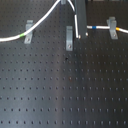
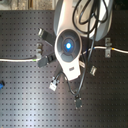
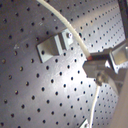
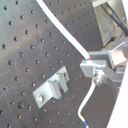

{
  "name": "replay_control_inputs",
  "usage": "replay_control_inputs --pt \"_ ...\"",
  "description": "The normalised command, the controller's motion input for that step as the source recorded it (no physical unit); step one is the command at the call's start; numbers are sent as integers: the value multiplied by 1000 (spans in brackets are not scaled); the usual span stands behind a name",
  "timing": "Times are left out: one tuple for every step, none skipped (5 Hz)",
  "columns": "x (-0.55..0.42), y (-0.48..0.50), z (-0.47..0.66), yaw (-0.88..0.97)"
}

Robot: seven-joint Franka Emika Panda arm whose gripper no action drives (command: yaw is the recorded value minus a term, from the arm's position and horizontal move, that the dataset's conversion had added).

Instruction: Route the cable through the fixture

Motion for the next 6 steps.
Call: replay_control_inputs --pt "-113 2 179 0" --pt "-184 125 239 0" --pt "0 0 17 0" --pt "-222 157 346 217" --pt "-189 165 314 303" --pt "-132 190 178 263"
